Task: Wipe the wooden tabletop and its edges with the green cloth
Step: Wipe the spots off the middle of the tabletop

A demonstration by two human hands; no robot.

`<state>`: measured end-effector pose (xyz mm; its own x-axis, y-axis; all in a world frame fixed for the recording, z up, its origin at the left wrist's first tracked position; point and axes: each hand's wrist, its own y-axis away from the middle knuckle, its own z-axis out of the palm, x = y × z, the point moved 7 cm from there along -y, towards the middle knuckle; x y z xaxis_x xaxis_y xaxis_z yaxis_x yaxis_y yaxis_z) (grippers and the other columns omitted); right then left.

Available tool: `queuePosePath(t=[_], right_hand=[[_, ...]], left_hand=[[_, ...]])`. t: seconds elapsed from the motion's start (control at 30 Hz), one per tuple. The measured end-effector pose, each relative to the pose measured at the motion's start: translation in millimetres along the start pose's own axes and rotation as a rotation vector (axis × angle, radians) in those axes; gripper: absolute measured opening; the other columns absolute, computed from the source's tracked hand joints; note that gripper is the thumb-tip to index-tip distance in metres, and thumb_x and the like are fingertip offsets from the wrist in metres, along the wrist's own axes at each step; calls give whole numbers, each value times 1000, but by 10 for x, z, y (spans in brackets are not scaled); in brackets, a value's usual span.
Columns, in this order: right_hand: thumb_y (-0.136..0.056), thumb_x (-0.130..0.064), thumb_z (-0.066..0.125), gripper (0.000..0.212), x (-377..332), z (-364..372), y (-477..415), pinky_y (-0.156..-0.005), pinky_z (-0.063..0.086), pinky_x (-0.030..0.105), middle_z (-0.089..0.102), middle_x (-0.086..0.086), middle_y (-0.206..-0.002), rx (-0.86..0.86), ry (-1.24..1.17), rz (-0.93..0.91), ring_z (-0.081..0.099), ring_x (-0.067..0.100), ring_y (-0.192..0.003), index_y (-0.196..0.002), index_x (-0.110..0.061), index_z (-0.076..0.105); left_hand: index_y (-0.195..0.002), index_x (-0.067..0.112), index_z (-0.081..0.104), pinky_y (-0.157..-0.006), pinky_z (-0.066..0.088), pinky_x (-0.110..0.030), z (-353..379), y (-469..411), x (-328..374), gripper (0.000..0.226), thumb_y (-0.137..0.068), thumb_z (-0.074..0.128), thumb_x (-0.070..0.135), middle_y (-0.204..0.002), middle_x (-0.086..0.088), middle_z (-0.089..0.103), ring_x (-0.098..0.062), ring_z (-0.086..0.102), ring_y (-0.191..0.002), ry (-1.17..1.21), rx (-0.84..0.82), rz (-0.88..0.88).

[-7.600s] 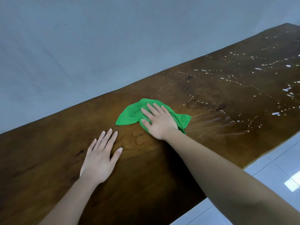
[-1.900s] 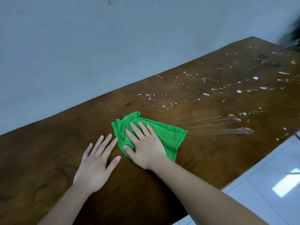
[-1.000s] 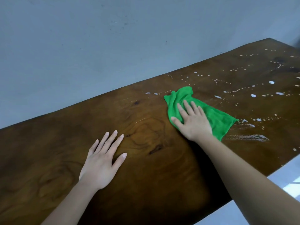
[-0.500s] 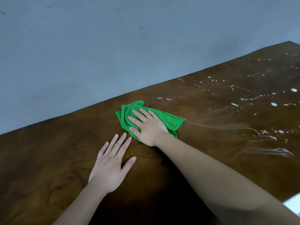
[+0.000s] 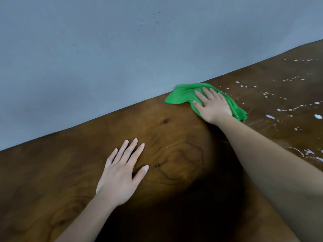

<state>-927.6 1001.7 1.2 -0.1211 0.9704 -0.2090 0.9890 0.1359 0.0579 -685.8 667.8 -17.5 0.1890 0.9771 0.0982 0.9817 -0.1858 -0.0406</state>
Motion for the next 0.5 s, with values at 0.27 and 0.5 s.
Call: queuePosePath(t=[0.27, 0.5], right_hand=[[-103, -81, 5, 85, -77, 51, 108, -138, 0, 51, 0, -2, -187, -30, 61, 42, -3, 28, -173, -178, -40, 6], [-104, -76, -2, 80, -1406, 381, 538, -138, -4, 54, -6, -3, -186, -92, 75, -294, -11, 28, -172, -177, -42, 2]], left_hand=[[-174, 53, 0, -140, 10, -47, -10, -29, 14, 73, -108, 11, 82, -185, 19, -5, -7, -11, -171, -5, -13, -3], [-176, 49, 3, -140, 8, -47, -45, -78, 40, 75, -108, 7, 82, -186, 18, -4, -7, -11, -171, -9, -38, -1]])
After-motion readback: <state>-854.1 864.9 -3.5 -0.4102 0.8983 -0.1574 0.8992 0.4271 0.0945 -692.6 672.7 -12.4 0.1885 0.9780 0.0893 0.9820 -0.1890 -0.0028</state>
